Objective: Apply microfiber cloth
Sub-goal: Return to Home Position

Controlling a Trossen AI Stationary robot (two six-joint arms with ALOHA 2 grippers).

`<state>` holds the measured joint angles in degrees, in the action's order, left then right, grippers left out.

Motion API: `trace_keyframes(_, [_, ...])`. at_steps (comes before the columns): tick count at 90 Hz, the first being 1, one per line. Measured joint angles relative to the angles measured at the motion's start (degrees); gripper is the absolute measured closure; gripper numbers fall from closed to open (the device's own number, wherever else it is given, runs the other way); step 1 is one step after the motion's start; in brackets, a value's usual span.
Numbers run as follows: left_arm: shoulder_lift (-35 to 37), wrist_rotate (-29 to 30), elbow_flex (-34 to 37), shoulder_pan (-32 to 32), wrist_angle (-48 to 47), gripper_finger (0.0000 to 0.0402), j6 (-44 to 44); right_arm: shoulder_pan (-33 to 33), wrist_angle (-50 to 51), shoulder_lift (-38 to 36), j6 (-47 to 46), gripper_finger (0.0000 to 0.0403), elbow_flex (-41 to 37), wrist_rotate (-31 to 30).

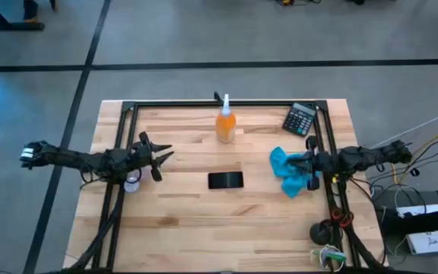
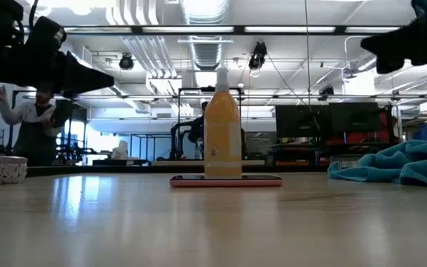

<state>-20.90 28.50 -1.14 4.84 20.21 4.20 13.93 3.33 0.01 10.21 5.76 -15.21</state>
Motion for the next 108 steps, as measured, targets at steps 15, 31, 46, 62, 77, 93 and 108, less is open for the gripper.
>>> trace_keyframes(15, [0.5, -1.05, 0.52, -3.26, -0.2, 0.0304, 0.62, -5.48, -6.36, 3.53, -3.22, 0.0403, -5.1, 5.71])
trace_keyframes(31, [1.9, -9.71, 0.54, -9.32, -0.31, 0.0331, -0.41, -10.7, -5.87, 3.48, -4.42, 0.0403, -5.07, 9.42])
trace_keyframes(46, [4.98, -15.11, 0.54, -11.87, -2.07, 0.0394, -1.07, -11.84, -6.16, 3.43, -5.84, 0.0403, -5.07, 12.37])
trace_keyframes(62, [7.13, -16.3, 0.56, -11.21, -4.96, 0.0399, -9.26, -11.84, -6.14, 3.46, -5.94, 0.0403, -5.07, 11.08])
trace_keyframes(77, [6.93, -26.66, 0.58, -9.77, -6.55, 0.0401, -9.66, -11.84, -5.48, 3.47, -10.32, 0.0403, -5.07, 8.64])
trace_keyframes(93, [10.81, -27.46, 0.61, -10.09, -10.28, 0.0401, -7.65, -11.84, -5.31, 3.52, -13.66, 0.0403, -5.07, 8.8])
trace_keyframes(108, [18.43, -25.47, -0.58, -10.16, -21.83, 0.0401, -7.9, -11.84, -5.27, 3.54, -13.04, 0.0403, -5.1, 8.79])
